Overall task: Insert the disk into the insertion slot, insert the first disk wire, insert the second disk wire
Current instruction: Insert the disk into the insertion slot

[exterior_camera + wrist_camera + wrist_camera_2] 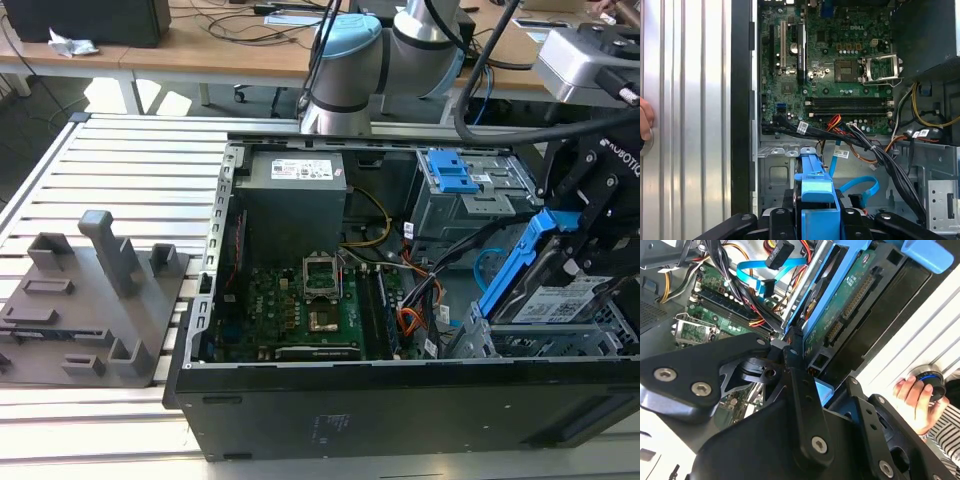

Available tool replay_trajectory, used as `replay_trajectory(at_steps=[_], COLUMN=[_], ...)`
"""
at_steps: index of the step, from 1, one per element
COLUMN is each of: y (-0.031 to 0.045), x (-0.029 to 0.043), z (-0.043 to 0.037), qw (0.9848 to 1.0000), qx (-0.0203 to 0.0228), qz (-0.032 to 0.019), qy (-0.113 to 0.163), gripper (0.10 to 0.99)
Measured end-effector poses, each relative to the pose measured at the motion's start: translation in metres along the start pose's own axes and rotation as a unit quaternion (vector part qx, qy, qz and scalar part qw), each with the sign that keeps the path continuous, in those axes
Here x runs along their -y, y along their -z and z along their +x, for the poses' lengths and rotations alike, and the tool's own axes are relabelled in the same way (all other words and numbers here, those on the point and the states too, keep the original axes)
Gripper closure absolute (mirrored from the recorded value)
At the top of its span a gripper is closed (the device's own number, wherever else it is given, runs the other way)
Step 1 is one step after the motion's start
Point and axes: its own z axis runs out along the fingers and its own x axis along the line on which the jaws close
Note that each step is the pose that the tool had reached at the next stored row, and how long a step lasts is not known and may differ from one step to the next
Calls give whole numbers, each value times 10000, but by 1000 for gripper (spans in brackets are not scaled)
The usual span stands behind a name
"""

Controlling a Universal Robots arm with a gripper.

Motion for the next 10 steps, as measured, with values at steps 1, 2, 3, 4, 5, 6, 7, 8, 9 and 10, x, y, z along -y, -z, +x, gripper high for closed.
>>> replay_trajectory(at_steps=[1, 2, 3, 4, 5, 6, 7, 8, 9, 10], y=[-23, -36, -54, -66, -68, -68, -69, -70, -70, -70], x=[1, 2, 3, 4, 4, 4, 4, 4, 4, 4], z=[0, 0, 0, -1, -1, 0, 0, -1, -1, 0], qw=[10000, 10000, 10000, 10000, 10000, 10000, 10000, 10000, 10000, 10000], qx=[0, 0, 0, 0, -1, -1, -1, 0, 0, -1], qz=[-1, -1, -1, -1, -1, -1, -1, -1, -1, -2], qy=[0, 0, 0, 0, 0, 0, 0, 0, 0, 0], gripper=[722, 722, 722, 722, 722, 722, 722, 722, 722, 722])
